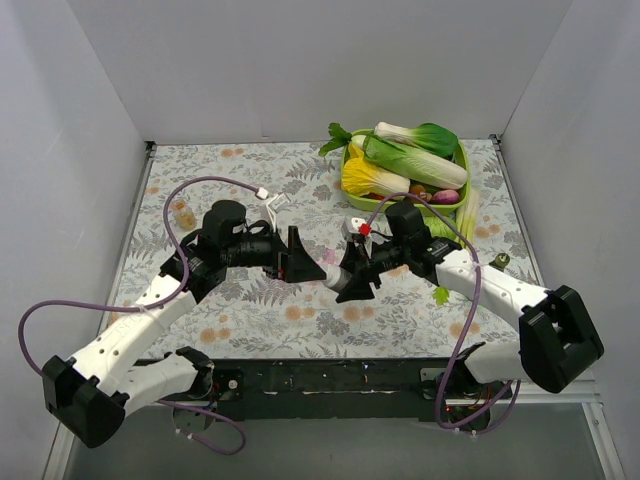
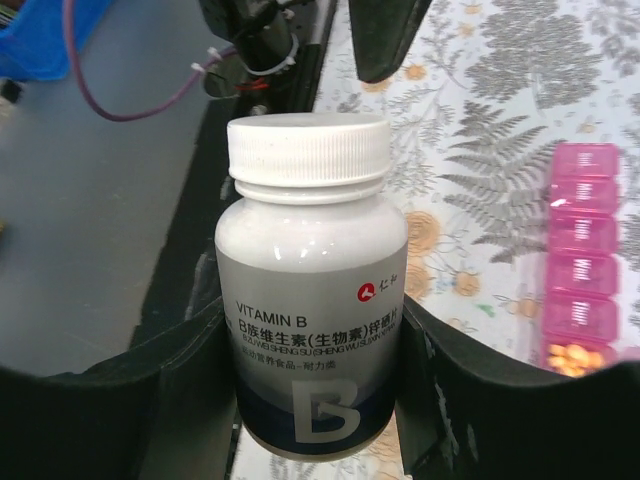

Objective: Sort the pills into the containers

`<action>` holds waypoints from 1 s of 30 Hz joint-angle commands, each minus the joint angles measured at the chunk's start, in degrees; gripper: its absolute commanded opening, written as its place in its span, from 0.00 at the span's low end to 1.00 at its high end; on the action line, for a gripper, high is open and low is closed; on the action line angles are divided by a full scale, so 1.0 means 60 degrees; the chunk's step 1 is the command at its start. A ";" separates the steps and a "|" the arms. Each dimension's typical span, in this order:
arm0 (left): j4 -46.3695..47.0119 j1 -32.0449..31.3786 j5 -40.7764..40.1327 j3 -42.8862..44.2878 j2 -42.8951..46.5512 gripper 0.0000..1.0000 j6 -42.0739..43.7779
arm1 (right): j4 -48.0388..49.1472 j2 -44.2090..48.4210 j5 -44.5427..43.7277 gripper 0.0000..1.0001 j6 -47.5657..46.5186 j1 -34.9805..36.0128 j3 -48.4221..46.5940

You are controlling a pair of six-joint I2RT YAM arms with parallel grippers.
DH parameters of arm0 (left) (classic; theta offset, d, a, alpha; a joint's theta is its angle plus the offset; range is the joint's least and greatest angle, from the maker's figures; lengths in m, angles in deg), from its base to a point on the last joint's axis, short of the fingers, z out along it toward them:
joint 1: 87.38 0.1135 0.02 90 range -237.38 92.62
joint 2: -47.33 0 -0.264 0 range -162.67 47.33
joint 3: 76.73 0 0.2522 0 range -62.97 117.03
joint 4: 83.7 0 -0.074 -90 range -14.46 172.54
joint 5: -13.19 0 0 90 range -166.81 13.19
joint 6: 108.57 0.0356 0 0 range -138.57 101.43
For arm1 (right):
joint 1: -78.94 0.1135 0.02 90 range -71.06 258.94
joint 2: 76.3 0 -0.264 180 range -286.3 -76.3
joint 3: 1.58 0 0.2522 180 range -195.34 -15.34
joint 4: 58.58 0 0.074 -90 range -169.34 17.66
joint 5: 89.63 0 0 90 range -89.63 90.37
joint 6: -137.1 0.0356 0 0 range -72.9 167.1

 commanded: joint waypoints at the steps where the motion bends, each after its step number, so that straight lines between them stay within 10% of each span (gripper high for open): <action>1: -0.0040 0.0086 -0.1886 0.0316 0.0115 0.95 -0.1606 | -0.1228 0.0560 -0.1399 0.01 -0.1749 0.0030 -0.0741; 12: 0.0136 -0.0002 -0.2739 0.0476 -0.0602 0.73 -0.4936 | -0.1361 0.1088 -0.3467 0.01 -0.2659 0.0206 -0.0756; 30: -0.0318 -0.0661 -0.3296 0.0814 -0.1628 0.50 -0.4777 | -0.1332 0.0927 -0.3585 0.01 -0.2630 0.0323 -0.0771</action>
